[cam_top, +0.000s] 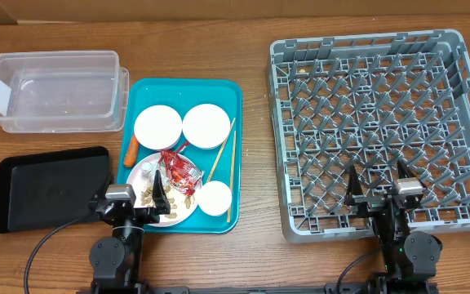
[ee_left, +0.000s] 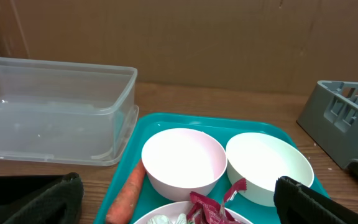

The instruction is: Sort waste into correct bins and load items into the dishwasher

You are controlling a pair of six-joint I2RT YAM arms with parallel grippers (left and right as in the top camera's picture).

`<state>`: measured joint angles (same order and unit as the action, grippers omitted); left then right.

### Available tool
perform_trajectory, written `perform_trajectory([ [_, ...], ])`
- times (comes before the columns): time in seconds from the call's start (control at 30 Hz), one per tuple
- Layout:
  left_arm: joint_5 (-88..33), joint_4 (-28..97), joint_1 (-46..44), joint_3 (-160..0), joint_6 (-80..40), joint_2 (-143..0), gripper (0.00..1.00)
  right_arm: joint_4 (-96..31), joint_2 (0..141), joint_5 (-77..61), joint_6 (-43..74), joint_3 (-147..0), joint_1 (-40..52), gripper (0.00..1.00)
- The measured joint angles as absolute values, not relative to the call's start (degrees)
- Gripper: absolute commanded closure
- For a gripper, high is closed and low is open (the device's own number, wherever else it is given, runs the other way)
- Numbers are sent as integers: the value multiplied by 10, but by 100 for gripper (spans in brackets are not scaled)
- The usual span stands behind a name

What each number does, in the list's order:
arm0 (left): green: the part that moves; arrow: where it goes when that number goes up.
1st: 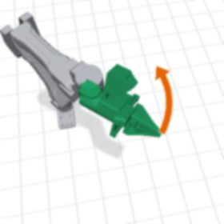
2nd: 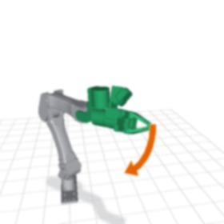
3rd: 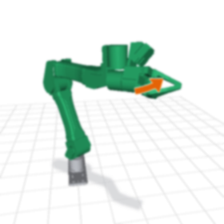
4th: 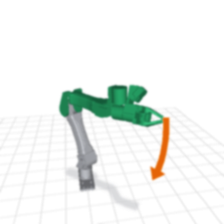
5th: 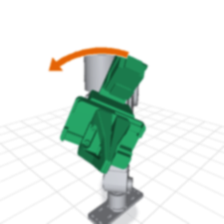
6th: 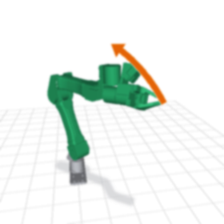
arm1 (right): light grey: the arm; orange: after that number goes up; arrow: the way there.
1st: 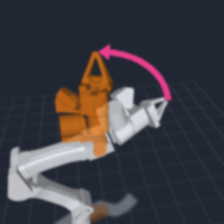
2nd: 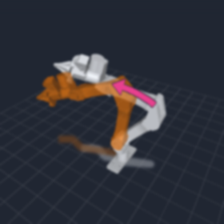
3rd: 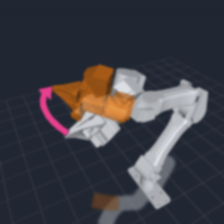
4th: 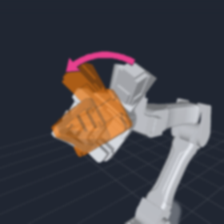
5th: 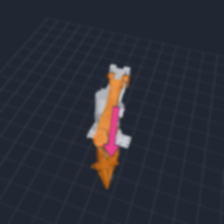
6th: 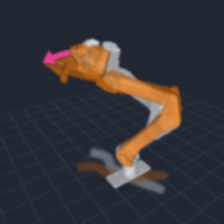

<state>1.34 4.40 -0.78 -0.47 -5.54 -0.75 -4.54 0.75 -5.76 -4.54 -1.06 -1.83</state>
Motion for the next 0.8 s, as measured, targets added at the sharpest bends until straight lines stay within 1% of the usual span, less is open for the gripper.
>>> perform_trajectory([
  [0.43, 13, 44, -8, -5, -56, -8, 0, -32, 7, -75, -45, -11, -18, 0],
  [0.6, 13, 52, -8, -7, -81, -8, 0, -35, 8, -73, -40, -12, -18, 0],
  [0.8, 14, 201, -8, -85, -94, -12, 0, -103, 52, -59, 1, -84, -18, 0],
])
